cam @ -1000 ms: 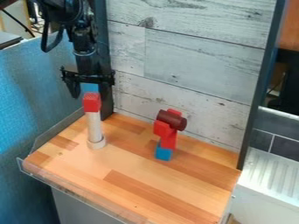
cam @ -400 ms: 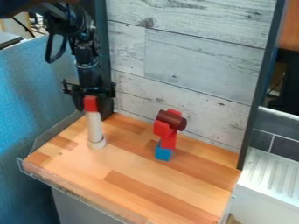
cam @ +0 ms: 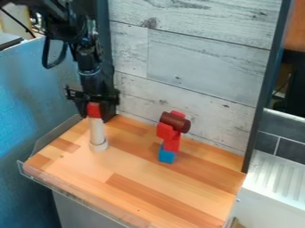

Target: Take red object from top of cylinder to center of table

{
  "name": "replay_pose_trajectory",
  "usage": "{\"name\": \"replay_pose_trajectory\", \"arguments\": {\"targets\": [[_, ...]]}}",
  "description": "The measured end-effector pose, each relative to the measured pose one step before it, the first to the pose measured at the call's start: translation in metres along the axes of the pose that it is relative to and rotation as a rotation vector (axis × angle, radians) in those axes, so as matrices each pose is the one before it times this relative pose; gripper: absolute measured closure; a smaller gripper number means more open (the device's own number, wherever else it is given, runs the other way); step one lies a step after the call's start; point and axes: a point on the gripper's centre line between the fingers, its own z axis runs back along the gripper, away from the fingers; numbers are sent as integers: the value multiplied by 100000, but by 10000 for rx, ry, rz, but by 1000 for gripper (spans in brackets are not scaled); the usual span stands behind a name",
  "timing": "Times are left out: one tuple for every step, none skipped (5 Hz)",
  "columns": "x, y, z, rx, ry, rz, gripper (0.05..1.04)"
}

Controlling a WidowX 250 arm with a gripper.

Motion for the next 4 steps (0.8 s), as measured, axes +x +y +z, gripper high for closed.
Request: {"name": "replay_pose_trajectory", "arguments": {"targets": [[-1724, -564, 1557, -288, -347, -850, 483], [-1404, 724, 2256, -62, -1062, -391, 483], [-1382, -1893, 122, -93, 238, -1116, 483], [-830, -3667, -1220, 411, 242, -1111, 483]]}}
